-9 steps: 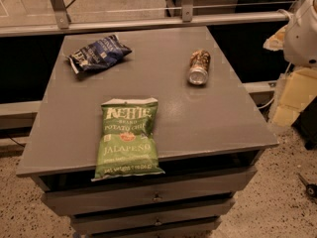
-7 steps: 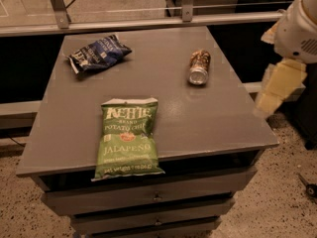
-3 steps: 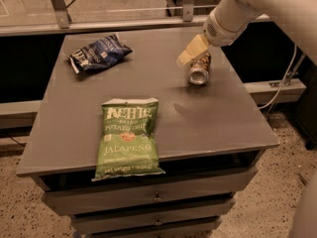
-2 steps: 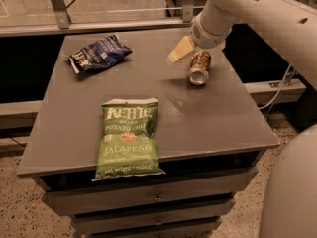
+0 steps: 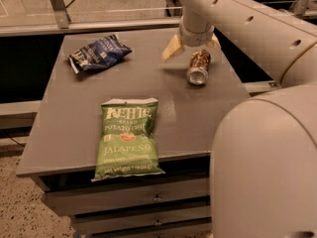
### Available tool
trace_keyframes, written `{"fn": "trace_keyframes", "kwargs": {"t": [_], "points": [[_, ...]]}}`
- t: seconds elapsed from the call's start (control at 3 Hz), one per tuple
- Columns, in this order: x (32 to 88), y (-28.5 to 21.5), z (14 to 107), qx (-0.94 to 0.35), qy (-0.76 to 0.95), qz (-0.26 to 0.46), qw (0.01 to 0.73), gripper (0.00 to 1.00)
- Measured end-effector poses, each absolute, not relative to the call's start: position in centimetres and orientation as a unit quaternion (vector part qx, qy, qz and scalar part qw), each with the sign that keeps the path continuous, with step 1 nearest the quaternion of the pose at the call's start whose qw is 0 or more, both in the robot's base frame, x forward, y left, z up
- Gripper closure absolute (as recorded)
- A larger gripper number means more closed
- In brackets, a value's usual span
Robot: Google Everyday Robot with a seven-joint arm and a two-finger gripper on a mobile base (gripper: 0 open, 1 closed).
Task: Place orange can upright
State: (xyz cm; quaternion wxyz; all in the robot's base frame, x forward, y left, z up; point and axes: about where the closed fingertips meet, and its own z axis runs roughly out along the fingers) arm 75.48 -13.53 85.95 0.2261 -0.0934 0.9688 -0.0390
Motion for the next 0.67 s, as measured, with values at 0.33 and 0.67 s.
{"fn": "trace_keyframes", "kwargs": {"t": [0.33, 0.67], "points": [[75.6, -14.9, 85.2, -0.055, 0.975, -0.065, 0.206, 0.00], [75.1, -16.4, 84.5, -0.026, 0.979, -0.075, 0.188, 0.00]]}}
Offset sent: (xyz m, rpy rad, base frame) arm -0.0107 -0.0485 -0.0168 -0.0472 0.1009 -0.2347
